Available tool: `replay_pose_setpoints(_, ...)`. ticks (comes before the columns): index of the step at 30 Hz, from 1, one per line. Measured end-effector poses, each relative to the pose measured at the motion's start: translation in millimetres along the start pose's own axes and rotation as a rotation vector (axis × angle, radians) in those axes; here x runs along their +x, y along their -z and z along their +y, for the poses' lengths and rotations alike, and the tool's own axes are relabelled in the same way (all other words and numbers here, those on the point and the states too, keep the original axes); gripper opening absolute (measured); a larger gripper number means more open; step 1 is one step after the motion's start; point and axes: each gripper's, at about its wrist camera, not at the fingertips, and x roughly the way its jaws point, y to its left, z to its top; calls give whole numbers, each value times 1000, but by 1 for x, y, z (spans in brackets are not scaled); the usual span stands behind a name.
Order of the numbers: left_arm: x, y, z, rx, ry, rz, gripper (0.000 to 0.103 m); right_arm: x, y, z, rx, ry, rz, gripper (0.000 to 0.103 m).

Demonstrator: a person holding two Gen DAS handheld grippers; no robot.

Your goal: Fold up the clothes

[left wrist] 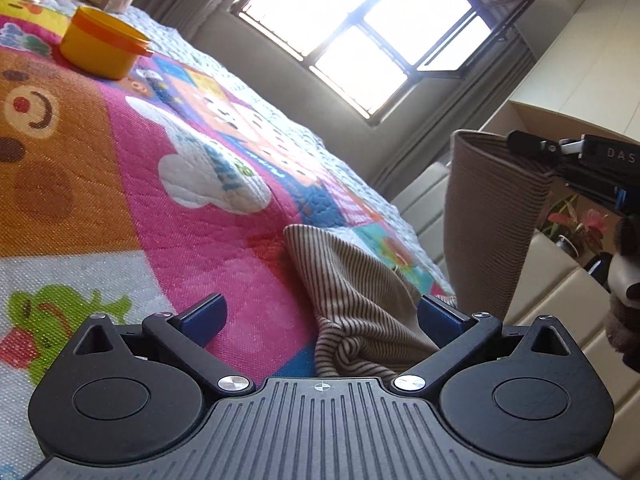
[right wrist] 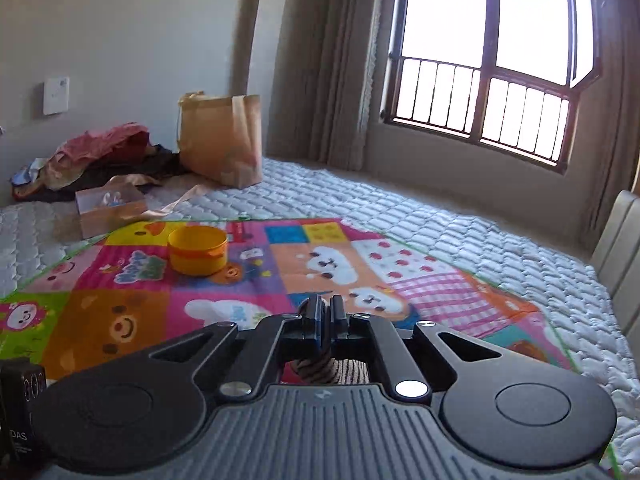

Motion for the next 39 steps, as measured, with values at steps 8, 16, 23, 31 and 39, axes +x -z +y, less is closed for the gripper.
replay_pose_setpoints(8, -2, 1, 3, -16, 8, 0, 103, -13, 17, -14, 106, -58, -25, 48)
replay_pose_setpoints(16, 4, -1, -6, 34, -46, 33, 103, -63, 127, -97, 157, 208, -56, 77)
replay_pose_setpoints(23, 15, -15, -50, 198, -102, 72, 103, -99, 236, -120, 416, 209, -101, 84)
replay_pose_setpoints(31, 69, -24, -98, 221, -97, 264, 96, -115, 242, -82, 313, 203, -173, 100)
replay_pose_setpoints(39, 91, -8, -108, 330, -174, 237, 32, -120, 247, -105, 470, 175, -189, 103)
